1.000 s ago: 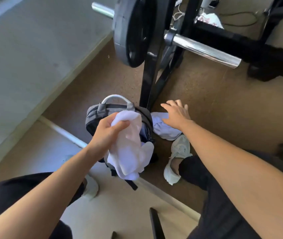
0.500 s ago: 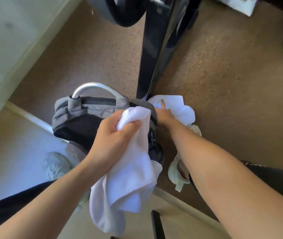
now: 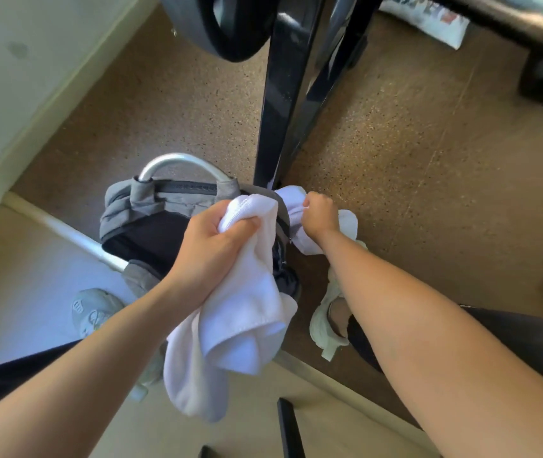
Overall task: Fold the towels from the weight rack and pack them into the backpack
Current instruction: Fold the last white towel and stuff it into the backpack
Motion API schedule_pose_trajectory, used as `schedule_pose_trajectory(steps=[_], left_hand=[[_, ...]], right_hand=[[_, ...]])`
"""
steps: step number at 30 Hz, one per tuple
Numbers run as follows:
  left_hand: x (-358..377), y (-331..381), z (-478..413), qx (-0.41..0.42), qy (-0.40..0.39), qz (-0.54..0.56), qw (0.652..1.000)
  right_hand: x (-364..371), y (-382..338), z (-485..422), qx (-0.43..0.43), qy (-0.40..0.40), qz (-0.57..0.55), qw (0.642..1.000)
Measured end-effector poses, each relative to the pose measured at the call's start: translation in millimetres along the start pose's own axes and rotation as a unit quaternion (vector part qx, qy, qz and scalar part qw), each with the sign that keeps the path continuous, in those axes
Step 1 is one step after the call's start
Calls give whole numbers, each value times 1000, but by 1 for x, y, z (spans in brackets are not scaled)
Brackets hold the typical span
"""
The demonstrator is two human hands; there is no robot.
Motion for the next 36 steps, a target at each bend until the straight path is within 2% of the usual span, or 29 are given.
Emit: schedule_pose_trajectory(steps=[3,5,6,8,10,13,15,18,22,25,27,28,30,32,33,34,36], left_hand=[[-1,4,2,4,1,-8,1000],[-1,9,5,14,2,-14,1000],[-1,11,6,18,3,-15,1000],[-2,18,11,26,6,-14,1000],[-2,25,18,38,5,-12,999],[-5,35,27,46,4,-1,999],[-7,43,30,51,4,8,999],[-9,54,31,55,11,39,998],[-11,69,32,72,16,65,995],[-13,75,34,82,11,76,994],[-15,75,33,82,13,82,993],[-15,74,33,82,13,85,993],[-16,72,31,79,13,89,993],[-18,68,29,73,11,94,993],[-18,67,28,72,9,95,993],[-19,66,27,71,9,95,993],[-19,63,26,71,10,94,993]], right_hand=[[-41,-10,25,61,1,-146,987],[-61,-14,40,135,-15,-243,960],[-71,-16,47,178,-24,-303,936],[-94,-19,67,240,-54,-442,863],[-124,-23,96,234,-65,-550,799],[-176,-38,142,152,-50,-636,755],[-215,-53,173,71,-35,-663,745],[-268,-73,203,-66,17,-618,783],[-328,-95,218,-212,144,-488,834],[-376,-121,203,-290,229,-404,837],[-403,-138,176,-315,279,-355,835],[-413,-143,154,-313,291,-317,847],[-417,-142,115,-278,236,-220,905],[-404,-128,83,-186,89,-90,974],[-393,-117,75,-138,23,-12,990],[-382,-108,70,-112,-2,48,992],[-365,-93,68,-117,54,89,988]])
Point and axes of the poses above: each hand's wrist, its own z-axis away from the middle knuckle, its own x-axis out of the palm, y = z × x, the point moved 1 cm from there along -z, towards the middle knuckle, and after that the axes turned 6 degrees about x, right-handed, at the moved point
